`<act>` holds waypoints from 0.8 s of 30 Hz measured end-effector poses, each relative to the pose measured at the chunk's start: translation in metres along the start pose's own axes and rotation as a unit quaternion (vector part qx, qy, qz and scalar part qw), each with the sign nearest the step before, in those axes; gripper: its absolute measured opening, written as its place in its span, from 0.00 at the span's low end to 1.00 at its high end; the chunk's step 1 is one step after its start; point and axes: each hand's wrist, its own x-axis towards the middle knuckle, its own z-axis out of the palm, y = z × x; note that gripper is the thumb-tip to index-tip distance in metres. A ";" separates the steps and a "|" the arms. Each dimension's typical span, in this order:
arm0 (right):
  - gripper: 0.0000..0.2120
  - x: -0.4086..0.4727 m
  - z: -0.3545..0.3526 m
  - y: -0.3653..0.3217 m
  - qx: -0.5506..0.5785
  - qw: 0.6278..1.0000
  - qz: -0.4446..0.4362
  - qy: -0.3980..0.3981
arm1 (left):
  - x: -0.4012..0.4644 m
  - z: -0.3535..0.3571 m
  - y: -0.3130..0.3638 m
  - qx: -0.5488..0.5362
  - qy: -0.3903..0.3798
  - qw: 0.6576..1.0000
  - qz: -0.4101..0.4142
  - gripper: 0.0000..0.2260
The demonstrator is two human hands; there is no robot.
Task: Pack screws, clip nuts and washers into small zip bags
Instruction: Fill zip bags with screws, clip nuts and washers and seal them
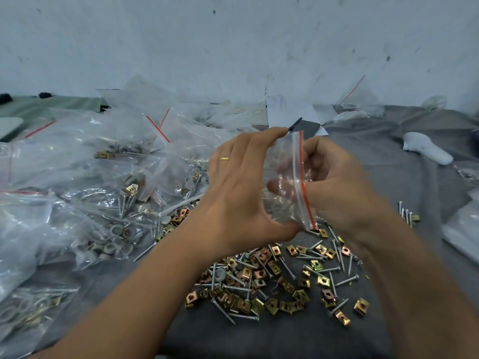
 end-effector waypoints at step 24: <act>0.17 0.005 0.013 0.006 -0.028 0.995 0.059 0.071 | -0.002 0.014 0.004 0.021 -0.051 0.998 0.036 0.62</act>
